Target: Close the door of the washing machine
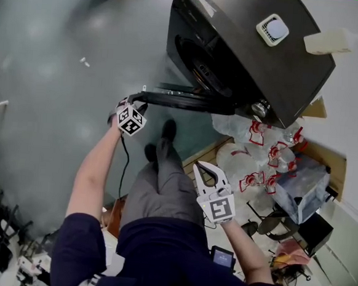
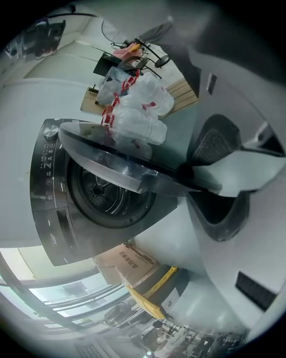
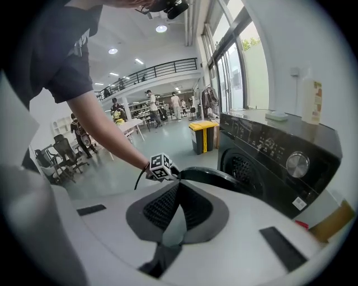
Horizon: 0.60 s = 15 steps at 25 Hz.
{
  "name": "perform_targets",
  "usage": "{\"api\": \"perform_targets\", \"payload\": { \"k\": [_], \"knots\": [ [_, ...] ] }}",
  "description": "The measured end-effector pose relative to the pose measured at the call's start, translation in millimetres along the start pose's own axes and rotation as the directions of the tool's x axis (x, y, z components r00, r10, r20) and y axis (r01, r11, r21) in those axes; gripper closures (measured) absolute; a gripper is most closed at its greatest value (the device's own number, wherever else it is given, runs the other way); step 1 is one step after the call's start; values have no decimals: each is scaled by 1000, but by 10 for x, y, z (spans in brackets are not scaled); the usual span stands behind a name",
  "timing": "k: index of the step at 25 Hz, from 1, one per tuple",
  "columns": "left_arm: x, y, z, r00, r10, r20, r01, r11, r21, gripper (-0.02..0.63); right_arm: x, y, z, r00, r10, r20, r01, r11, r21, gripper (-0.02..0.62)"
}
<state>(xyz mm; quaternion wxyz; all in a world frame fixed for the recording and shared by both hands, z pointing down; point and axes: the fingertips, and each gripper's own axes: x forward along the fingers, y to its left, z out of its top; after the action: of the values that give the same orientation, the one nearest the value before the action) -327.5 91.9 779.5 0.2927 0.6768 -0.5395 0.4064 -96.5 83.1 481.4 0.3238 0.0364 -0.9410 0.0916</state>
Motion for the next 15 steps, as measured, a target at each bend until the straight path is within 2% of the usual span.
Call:
{"api": "perform_targets", "payload": {
  "k": [4, 8, 12, 15],
  "knots": [
    [108, 252, 168, 999, -15, -35, 16, 1000, 23, 453, 133, -311, 80, 1000, 7, -5, -7, 999, 44, 575],
    [350, 377, 381, 998, -13, -61, 16, 999, 51, 449, 166, -636, -30, 1000, 15, -10, -15, 997, 76, 575],
    [380, 600, 479, 997, -12, -82, 18, 997, 73, 448, 188, -730, 0, 1000, 6, -8, -5, 997, 83, 575],
    [436, 877, 653, 997, -18, -81, 28, 991, 128, 448, 264, -824, 97, 1000, -26, -1, 26, 994, 106, 575]
  ]
}}
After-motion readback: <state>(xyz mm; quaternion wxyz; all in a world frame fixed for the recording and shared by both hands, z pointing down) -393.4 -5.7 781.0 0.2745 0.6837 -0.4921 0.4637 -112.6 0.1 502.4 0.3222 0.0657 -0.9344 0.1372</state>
